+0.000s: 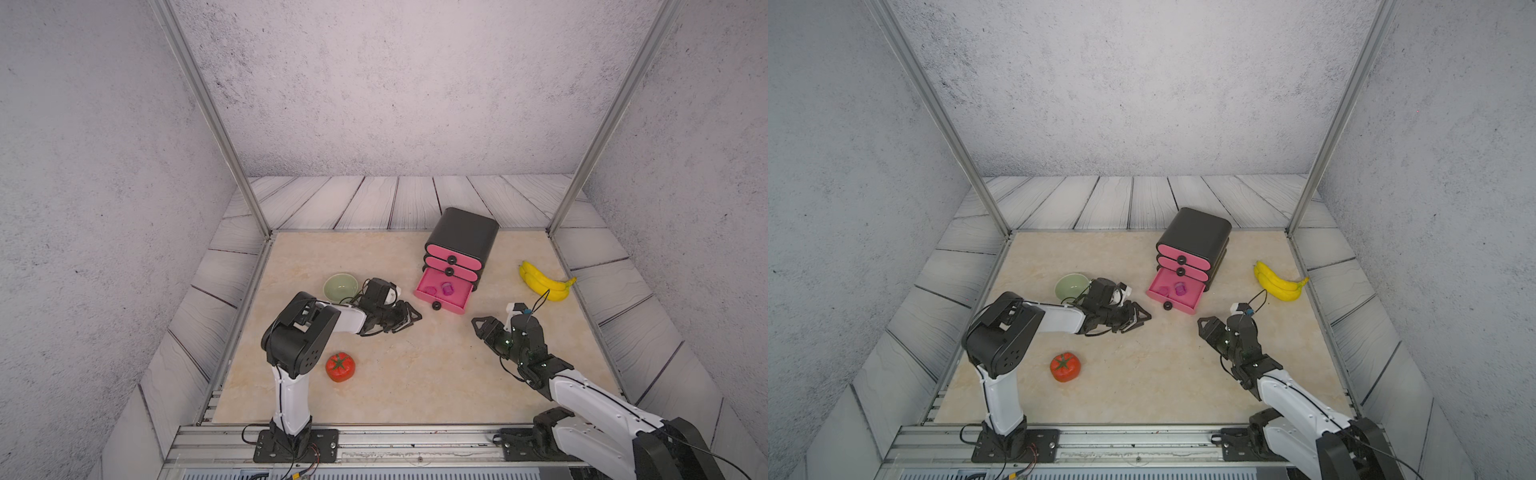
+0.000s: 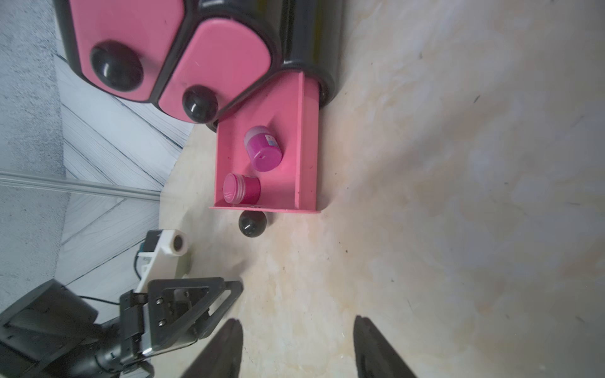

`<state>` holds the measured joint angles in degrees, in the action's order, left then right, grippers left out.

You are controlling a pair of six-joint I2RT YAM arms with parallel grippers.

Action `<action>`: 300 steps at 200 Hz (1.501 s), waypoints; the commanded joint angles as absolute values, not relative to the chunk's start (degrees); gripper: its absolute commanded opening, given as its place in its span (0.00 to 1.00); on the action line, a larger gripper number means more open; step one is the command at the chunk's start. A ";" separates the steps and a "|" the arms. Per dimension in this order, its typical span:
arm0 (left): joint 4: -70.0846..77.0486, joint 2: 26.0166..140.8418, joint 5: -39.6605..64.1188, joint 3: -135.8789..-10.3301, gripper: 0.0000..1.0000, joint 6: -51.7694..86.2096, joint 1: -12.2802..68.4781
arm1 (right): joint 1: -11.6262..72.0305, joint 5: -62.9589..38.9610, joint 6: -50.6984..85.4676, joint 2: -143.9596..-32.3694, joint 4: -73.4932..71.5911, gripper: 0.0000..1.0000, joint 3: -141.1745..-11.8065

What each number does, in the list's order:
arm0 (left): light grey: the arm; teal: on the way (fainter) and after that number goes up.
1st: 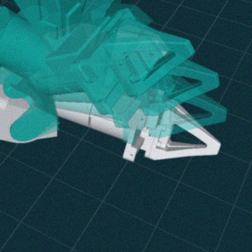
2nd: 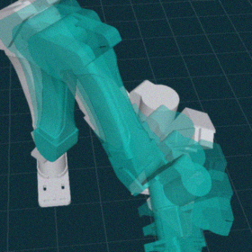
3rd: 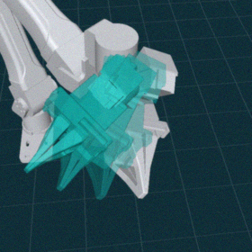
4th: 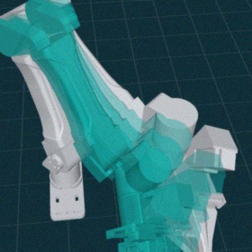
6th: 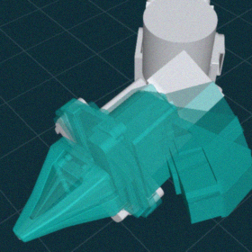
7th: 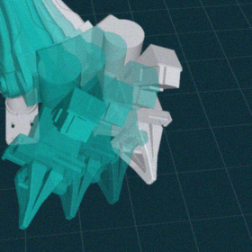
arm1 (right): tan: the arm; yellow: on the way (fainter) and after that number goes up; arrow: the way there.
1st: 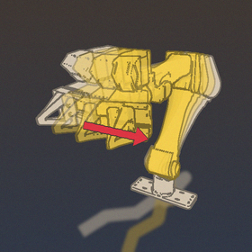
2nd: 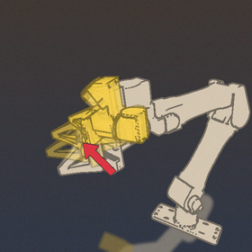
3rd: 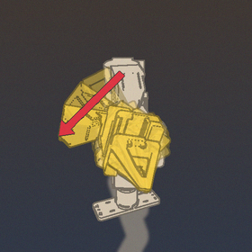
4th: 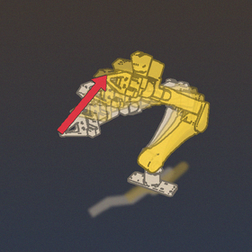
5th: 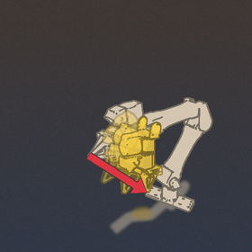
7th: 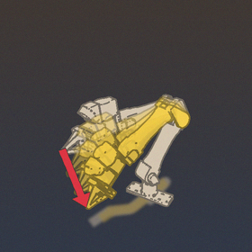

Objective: Put the paint cans in the drawer according to color
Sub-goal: Close the drawer in the storage box.

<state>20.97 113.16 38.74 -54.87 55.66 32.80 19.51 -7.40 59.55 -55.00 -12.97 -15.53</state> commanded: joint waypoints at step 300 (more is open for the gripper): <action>18.89 139.69 40.09 -96.77 0.21 69.14 32.52 | 15.15 -7.87 57.66 -51.28 -6.04 0.58 -17.49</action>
